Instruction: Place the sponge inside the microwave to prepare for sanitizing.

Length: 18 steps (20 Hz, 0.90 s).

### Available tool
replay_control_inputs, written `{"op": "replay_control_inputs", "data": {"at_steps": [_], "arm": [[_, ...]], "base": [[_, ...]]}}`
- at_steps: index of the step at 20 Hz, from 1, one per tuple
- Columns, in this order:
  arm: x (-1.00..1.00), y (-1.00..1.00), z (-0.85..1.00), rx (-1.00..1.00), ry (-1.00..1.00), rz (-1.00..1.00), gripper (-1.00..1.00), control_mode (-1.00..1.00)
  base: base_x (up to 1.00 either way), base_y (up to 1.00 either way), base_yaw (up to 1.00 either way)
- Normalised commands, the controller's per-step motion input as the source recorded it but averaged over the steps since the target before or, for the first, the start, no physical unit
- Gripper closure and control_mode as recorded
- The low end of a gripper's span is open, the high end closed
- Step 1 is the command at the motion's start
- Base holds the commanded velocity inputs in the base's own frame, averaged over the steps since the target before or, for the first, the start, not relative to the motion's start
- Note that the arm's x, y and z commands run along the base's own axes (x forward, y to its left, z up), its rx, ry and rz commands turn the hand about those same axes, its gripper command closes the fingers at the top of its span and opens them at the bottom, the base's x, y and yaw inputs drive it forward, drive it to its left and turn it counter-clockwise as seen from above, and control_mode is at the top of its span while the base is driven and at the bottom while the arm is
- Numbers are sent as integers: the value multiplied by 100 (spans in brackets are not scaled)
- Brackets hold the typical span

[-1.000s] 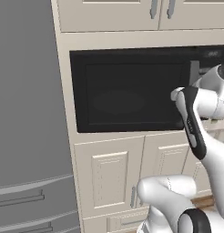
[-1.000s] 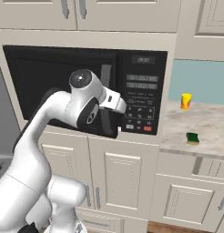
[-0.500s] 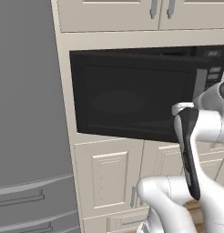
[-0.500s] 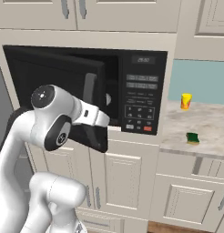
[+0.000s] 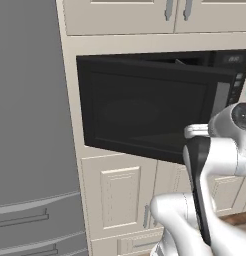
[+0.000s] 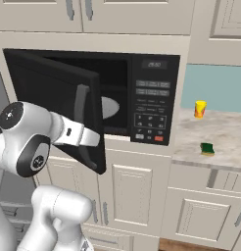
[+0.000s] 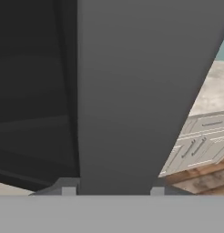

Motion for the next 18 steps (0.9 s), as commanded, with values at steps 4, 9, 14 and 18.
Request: {"op": "replay_control_inputs", "data": {"at_steps": [4, 9, 14, 18], "arm": [[0, 0, 0, 0, -1, 0, -100, -100], [-28, 1, 9, -1, -7, 0, -100, -100], [-13, 24, 24, -10, -5, -5, -100, -100], [-54, -2, 28, -1, -2, -10, -100, -100]], "base": [[0, 0, 0], [0, 0, 0], [0, 0, 0], [0, 0, 0]]}}
